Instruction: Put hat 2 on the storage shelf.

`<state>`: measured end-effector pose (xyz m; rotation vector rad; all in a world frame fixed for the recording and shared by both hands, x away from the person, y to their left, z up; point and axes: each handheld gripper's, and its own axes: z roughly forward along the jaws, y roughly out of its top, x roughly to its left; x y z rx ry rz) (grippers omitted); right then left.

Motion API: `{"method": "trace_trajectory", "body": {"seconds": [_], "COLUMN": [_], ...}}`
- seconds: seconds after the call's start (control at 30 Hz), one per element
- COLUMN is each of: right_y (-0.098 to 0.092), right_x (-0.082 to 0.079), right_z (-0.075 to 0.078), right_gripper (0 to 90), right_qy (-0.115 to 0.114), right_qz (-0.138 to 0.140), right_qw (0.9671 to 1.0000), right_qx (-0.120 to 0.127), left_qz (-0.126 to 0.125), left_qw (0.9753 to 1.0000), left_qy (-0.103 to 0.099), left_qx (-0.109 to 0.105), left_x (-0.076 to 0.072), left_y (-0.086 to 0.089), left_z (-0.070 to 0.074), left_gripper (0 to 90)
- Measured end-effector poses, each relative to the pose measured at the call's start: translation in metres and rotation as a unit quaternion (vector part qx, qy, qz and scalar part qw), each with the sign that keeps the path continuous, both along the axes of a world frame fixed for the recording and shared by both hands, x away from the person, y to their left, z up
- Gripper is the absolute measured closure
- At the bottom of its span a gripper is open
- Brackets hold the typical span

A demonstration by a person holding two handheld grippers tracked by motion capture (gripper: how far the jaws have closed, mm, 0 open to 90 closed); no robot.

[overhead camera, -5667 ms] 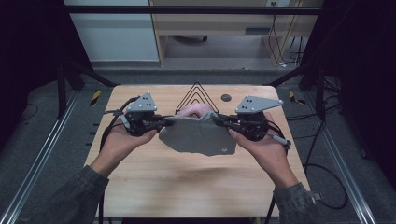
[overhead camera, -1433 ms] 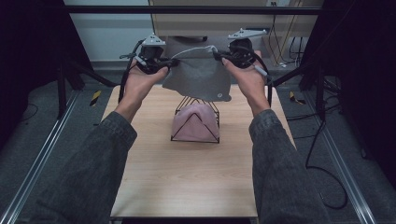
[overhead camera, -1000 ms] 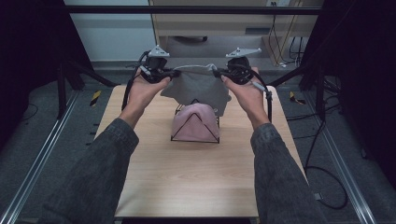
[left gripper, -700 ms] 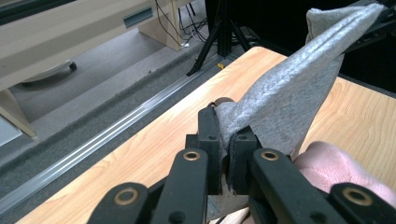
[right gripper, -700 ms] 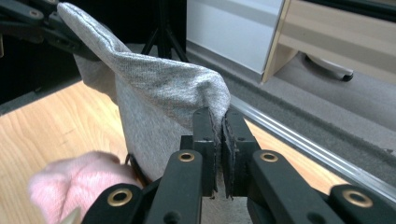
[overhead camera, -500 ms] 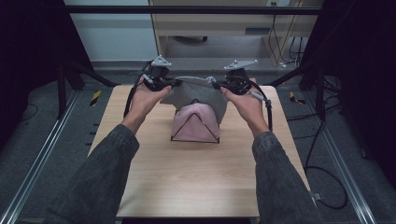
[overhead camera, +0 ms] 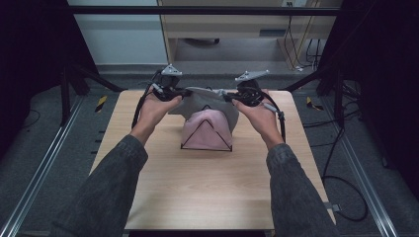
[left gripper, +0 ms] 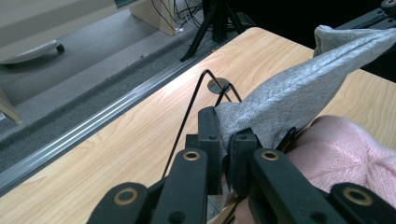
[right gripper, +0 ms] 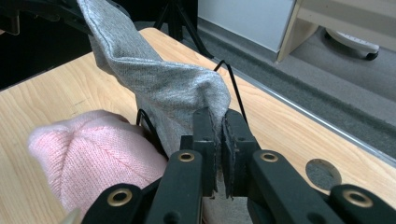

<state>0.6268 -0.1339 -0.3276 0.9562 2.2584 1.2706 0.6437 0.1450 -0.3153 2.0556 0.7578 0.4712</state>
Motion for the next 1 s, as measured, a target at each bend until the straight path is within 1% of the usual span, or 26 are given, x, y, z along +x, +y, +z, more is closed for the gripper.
{"method": "trace_trajectory", "body": {"seconds": [0.07, 0.1, 0.23, 0.3, 0.33, 0.47, 0.77, 1.0], "right_y": [0.001, 0.001, 0.0, 0.001, 0.001, 0.001, 0.004, 0.001], "right_x": [0.0, 0.0, 0.001, 0.001, 0.001, 0.001, 0.002, 0.002], "right_z": [-0.002, -0.003, -0.006, -0.008, -0.008, -0.009, -0.015, -0.019], "right_gripper": [85.6, 85.6, 85.6, 85.6, 85.6, 85.5, 85.4, 85.4], "right_qy": [0.002, 0.004, 0.008, 0.01, 0.01, 0.015, 0.022, 0.029], "right_qz": [0.001, 0.0, 0.001, 0.002, 0.002, 0.003, 0.005, -0.001], "right_qw": [1.0, 1.0, 1.0, 0.9999, 0.9999, 0.9998, 0.9995, 0.9994], "right_qx": [-0.004, -0.005, -0.004, -0.009, -0.008, -0.012, -0.021, -0.021], "left_qz": [0.0, -0.001, 0.0, -0.001, 0.0, -0.001, 0.0, -0.003], "left_qw": [1.0, 1.0, 1.0, 1.0, 1.0, 1.0, 0.9998, 0.9998], "left_qy": [0.003, 0.002, 0.006, 0.006, 0.009, 0.009, 0.017, 0.021], "left_qx": [-0.002, 0.001, -0.002, 0.0, -0.002, 0.001, 0.003, 0.005], "left_x": [-0.001, -0.001, -0.001, -0.001, -0.001, -0.001, -0.002, -0.002], "left_y": [0.0, 0.0, 0.001, 0.0, 0.0, 0.001, 0.001, -0.001], "left_z": [-0.002, -0.003, -0.007, -0.008, -0.008, -0.011, -0.016, -0.018], "left_gripper": [86.4, 86.4, 86.3, 86.3, 86.3, 86.3, 86.1, 85.3]}}
